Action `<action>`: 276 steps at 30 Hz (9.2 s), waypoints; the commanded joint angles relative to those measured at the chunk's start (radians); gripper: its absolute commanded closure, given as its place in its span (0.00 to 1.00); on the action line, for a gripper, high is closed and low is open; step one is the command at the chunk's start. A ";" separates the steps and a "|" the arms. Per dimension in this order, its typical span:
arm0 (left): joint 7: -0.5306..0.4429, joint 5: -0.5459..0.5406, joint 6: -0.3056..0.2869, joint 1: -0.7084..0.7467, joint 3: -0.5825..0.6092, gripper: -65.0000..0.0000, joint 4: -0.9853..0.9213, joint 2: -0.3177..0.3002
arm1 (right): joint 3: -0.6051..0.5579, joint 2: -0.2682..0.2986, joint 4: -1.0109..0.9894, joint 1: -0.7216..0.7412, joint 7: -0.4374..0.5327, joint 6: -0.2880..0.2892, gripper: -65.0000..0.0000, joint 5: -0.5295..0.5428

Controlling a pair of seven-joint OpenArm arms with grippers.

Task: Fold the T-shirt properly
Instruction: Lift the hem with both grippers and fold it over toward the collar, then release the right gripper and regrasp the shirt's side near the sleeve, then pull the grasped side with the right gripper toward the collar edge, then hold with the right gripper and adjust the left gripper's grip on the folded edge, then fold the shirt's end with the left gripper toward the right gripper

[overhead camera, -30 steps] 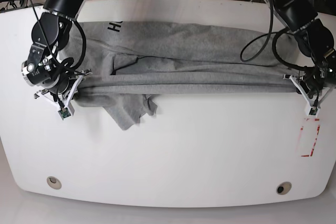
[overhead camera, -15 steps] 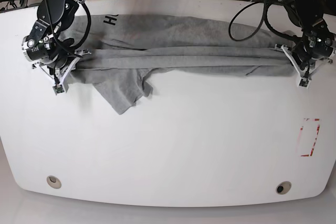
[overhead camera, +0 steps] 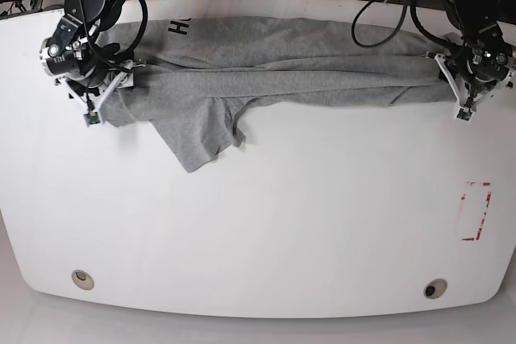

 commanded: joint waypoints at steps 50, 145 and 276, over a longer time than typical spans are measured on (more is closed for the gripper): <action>0.084 -0.013 0.002 -0.030 0.000 0.43 0.139 -0.037 | -0.364 0.116 -0.723 0.398 0.338 -0.001 0.34 0.184; 0.083 -0.010 0.002 0.080 0.064 0.43 0.134 0.064 | -0.041 0.044 -0.007 -0.121 0.017 -0.001 0.76 0.521; 0.130 -0.653 0.002 -0.026 -0.059 0.91 0.134 -0.046 | -0.074 0.057 -0.513 -0.032 0.447 -0.001 0.82 0.310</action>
